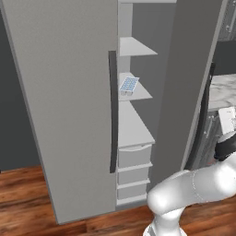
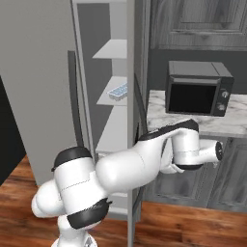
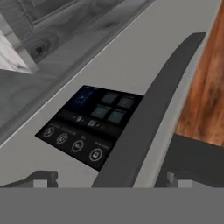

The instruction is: The ice cube tray has been filled with water. Take the tray and place it in the freezer to make ice. Close the freezer door after placing the tray.

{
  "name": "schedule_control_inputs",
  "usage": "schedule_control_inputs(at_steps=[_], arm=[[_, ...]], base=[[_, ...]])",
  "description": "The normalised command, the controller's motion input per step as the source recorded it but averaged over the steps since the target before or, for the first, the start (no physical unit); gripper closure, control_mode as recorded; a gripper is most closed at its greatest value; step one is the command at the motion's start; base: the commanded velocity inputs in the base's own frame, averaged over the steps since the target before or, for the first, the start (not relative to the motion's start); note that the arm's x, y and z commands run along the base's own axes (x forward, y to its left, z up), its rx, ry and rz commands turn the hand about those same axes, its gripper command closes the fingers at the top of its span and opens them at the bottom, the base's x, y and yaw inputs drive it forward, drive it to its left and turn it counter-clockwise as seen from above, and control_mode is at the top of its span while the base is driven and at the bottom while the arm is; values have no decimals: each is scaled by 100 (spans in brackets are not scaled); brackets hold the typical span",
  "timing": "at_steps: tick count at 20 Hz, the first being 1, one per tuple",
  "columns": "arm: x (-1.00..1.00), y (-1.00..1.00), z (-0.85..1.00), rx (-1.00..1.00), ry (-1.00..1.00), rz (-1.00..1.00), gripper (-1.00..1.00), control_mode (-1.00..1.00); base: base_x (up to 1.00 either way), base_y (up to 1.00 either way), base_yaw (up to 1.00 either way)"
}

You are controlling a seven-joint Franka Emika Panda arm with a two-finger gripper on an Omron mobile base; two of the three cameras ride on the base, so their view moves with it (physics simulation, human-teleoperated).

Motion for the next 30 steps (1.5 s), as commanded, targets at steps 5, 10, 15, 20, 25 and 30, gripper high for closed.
schedule_control_inputs(at_steps=[5, 10, 15, 20, 25, 30], arm=[[20, 5, -29, 3, 2, 0, -100, -100], [22, 0, -23, 3, 0, 3, -100, -100], [26, 13, -29, 0, 0, 5, -100, -100], [27, 26, -31, 0, 1, 6, -100, -100], [14, 26, -25, 0, 0, 6, -100, -100], [1, 12, -12, 0, 0, 5, -100, -100]], base=[[0, 0, 0], [0, 0, 0], [0, 0, 0], [0, 0, 0], [0, 0, 0], [0, 0, 0]])
